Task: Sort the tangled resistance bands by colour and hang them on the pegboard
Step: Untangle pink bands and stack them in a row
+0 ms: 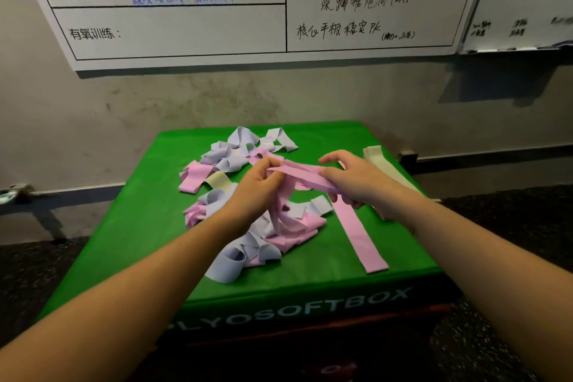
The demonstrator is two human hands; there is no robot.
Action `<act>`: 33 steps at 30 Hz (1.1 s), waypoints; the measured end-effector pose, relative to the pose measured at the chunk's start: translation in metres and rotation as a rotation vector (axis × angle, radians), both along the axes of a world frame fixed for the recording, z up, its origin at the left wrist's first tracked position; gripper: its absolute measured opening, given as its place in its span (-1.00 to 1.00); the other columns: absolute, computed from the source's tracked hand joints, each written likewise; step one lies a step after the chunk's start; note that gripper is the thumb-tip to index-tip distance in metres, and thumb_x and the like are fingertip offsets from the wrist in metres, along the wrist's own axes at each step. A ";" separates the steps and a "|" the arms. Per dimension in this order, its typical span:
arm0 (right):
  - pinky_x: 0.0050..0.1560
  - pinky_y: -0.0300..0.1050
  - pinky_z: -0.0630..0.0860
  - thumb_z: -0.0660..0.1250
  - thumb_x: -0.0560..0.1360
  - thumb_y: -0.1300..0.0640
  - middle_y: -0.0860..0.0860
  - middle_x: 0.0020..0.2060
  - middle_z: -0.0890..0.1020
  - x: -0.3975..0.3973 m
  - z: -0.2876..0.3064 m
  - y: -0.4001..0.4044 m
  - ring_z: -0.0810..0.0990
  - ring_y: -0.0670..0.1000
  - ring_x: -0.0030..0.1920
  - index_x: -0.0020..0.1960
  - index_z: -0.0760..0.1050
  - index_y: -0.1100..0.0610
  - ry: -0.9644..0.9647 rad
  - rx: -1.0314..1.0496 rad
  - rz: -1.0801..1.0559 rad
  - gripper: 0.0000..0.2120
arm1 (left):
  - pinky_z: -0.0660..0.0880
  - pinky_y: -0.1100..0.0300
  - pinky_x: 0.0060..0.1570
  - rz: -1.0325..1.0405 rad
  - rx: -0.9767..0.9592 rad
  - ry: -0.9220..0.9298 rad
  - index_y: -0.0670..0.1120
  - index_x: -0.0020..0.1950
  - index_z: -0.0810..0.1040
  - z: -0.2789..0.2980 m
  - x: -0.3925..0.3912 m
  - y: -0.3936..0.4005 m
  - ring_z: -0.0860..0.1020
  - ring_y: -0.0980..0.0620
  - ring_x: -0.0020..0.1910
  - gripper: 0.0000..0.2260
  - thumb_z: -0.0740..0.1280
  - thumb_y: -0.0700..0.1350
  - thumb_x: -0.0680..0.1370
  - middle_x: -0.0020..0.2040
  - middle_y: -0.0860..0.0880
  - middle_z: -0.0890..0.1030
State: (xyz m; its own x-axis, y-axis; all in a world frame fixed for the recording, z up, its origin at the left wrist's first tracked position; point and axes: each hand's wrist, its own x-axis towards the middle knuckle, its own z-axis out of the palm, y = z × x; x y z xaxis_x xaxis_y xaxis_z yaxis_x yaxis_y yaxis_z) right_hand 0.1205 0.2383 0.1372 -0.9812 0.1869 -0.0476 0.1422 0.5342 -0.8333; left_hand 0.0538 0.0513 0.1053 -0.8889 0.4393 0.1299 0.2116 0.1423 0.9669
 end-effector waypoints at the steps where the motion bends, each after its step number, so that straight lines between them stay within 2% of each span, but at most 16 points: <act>1: -0.49 -0.21 0.29 0.27 0.57 -0.14 0.03 -0.37 0.59 0.004 -0.002 0.000 0.36 -0.02 -0.48 0.21 0.38 -0.15 0.017 -0.001 -0.015 -0.75 | 0.45 0.21 -0.43 -0.014 -0.008 -0.003 -0.06 0.03 0.48 0.001 0.002 -0.002 0.48 0.04 -0.35 -0.88 0.16 -0.18 0.67 -0.19 -0.11 0.54; 3: -0.47 -0.20 0.31 0.34 0.46 -0.31 0.01 -0.29 0.53 0.011 -0.002 -0.001 0.33 -0.05 -0.45 0.15 0.34 -0.22 0.045 -0.003 0.011 -0.64 | 0.30 0.25 -0.53 -0.025 -0.007 -0.029 -0.04 0.02 0.45 0.001 0.005 -0.006 0.34 0.09 -0.48 -0.90 0.16 -0.17 0.66 -0.30 -0.07 0.44; 4: -0.46 -0.20 0.33 0.39 0.43 -0.30 -0.02 -0.25 0.54 0.016 -0.001 -0.002 0.34 -0.08 -0.47 0.14 0.34 -0.21 0.041 -0.006 0.058 -0.61 | 0.24 0.26 -0.55 -0.022 0.008 -0.047 -0.02 0.02 0.45 0.001 0.005 -0.009 0.29 0.11 -0.51 -0.91 0.18 -0.16 0.65 -0.33 -0.05 0.41; 7: -0.31 -0.32 0.45 0.46 0.48 -0.06 -0.11 -0.06 0.63 0.025 -0.004 -0.005 0.51 -0.21 -0.39 0.07 0.42 -0.12 0.029 0.083 0.226 -0.74 | 0.20 0.27 -0.56 -0.021 -0.003 -0.041 0.00 0.08 0.51 -0.001 0.004 -0.019 0.27 0.11 -0.51 -0.90 0.24 -0.15 0.62 -0.29 -0.09 0.47; 9: -0.22 -0.25 0.50 0.38 0.56 0.00 -0.23 -0.19 0.63 0.031 -0.008 -0.008 0.56 -0.17 -0.33 -0.09 0.50 -0.08 0.067 0.119 0.232 -0.92 | 0.20 0.28 -0.56 -0.054 -0.039 -0.043 0.02 0.09 0.56 0.001 0.006 -0.026 0.27 0.10 -0.52 -0.88 0.27 -0.14 0.62 -0.30 -0.07 0.47; 11: -0.27 -0.17 0.48 0.31 0.60 -0.01 -0.19 -0.37 0.57 0.036 -0.013 -0.009 0.51 -0.14 -0.38 -0.23 0.55 -0.05 0.095 0.054 0.191 -0.77 | 0.26 0.28 -0.54 -0.114 -0.055 -0.036 -0.01 0.07 0.61 0.002 0.007 -0.032 0.34 0.12 -0.51 -0.90 0.30 -0.12 0.62 -0.35 -0.01 0.49; 12: -0.24 -0.14 0.51 0.29 0.61 -0.01 -0.15 -0.32 0.59 0.038 -0.017 -0.009 0.53 -0.15 -0.33 -0.22 0.59 -0.06 0.111 0.008 0.158 -0.76 | 0.36 0.31 -0.46 -0.134 -0.085 0.001 -0.03 0.06 0.63 0.003 0.008 -0.034 0.43 0.14 -0.45 -0.89 0.31 -0.11 0.63 -0.32 0.01 0.56; 14: -0.09 -0.24 0.53 0.31 0.60 0.00 -0.11 -0.04 0.62 0.041 -0.024 -0.008 0.57 -0.24 -0.16 -0.09 0.67 -0.05 0.159 -0.062 0.073 -0.82 | 0.47 0.33 -0.24 -0.155 -0.126 0.082 -0.05 0.04 0.66 0.006 0.010 -0.039 0.55 0.17 -0.27 -0.86 0.32 -0.07 0.63 -0.19 0.03 0.66; 16: 0.04 -0.22 0.54 0.32 0.59 0.04 -0.10 0.08 0.62 0.042 -0.031 -0.010 0.58 -0.23 -0.01 0.02 0.68 0.00 0.182 -0.146 0.021 -0.84 | 0.46 0.36 -0.21 -0.174 -0.141 0.090 -0.04 0.01 0.68 0.008 0.013 -0.042 0.56 0.18 -0.24 -0.85 0.32 -0.05 0.62 -0.18 0.06 0.67; 18: -0.04 -0.12 0.58 0.32 0.60 0.12 -0.04 0.00 0.68 0.043 -0.036 -0.015 0.62 -0.11 -0.06 0.07 0.65 0.02 0.169 -0.320 -0.002 -0.85 | 0.43 0.40 -0.30 -0.205 -0.112 0.028 -0.05 -0.06 0.66 0.011 0.017 -0.043 0.53 0.22 -0.32 -0.84 0.31 -0.06 0.62 -0.27 0.12 0.64; 20: -0.25 -0.16 0.55 0.31 0.59 0.19 -0.04 -0.21 0.67 0.046 -0.037 -0.022 0.58 -0.10 -0.23 0.07 0.62 0.05 0.168 -0.457 -0.027 -0.87 | 0.40 0.43 -0.34 -0.231 -0.083 -0.047 -0.05 -0.11 0.66 0.011 0.019 -0.043 0.51 0.24 -0.36 -0.82 0.31 -0.08 0.62 -0.31 0.14 0.63; 22: -0.35 -0.19 0.43 0.32 0.59 0.19 -0.04 -0.36 0.58 0.047 -0.040 -0.025 0.47 -0.08 -0.38 0.04 0.60 0.08 0.172 -0.480 -0.070 -0.90 | 0.45 0.33 -0.21 -0.259 -0.069 -0.109 -0.08 -0.07 0.68 0.010 0.019 -0.046 0.56 0.16 -0.24 -0.83 0.35 -0.03 0.60 -0.20 0.02 0.67; 25: -0.43 -0.21 0.28 0.29 0.61 0.17 0.01 -0.36 0.46 0.048 -0.046 -0.027 0.31 -0.09 -0.48 0.04 0.58 0.14 0.161 -0.560 -0.114 -0.90 | 0.43 0.13 -0.06 -0.270 -0.045 -0.205 -0.17 0.02 0.63 0.006 0.020 -0.049 0.55 0.01 -0.12 -0.73 0.41 0.04 0.54 -0.06 -0.17 0.66; 27: -0.49 -0.25 0.20 0.26 0.62 0.15 0.01 -0.33 0.42 0.048 -0.049 -0.026 0.24 -0.10 -0.50 0.03 0.52 0.16 0.132 -0.682 -0.162 -0.90 | 0.44 0.26 -0.17 -0.247 -0.058 -0.240 -0.07 -0.11 0.61 0.001 0.021 -0.050 0.53 0.08 -0.21 -0.86 0.40 -0.03 0.56 -0.18 -0.03 0.63; 30: -0.53 -0.28 0.17 0.25 0.62 0.11 0.04 -0.25 0.42 0.051 -0.052 -0.024 0.23 -0.10 -0.47 0.04 0.42 0.20 0.076 -0.861 -0.154 -0.85 | 0.41 0.28 -0.25 -0.245 -0.055 -0.285 0.04 -0.21 0.60 -0.003 0.020 -0.052 0.51 0.12 -0.26 -0.86 0.38 -0.06 0.55 -0.23 0.07 0.59; 33: -0.51 -0.28 0.21 0.27 0.59 0.19 0.03 -0.25 0.45 0.054 -0.057 -0.022 0.25 -0.11 -0.47 0.14 0.42 0.25 0.011 -0.790 -0.096 -0.82 | 0.43 0.24 -0.22 -0.231 0.002 -0.340 0.06 -0.22 0.63 -0.004 0.021 -0.054 0.52 0.08 -0.22 -0.87 0.39 -0.03 0.53 -0.21 0.04 0.61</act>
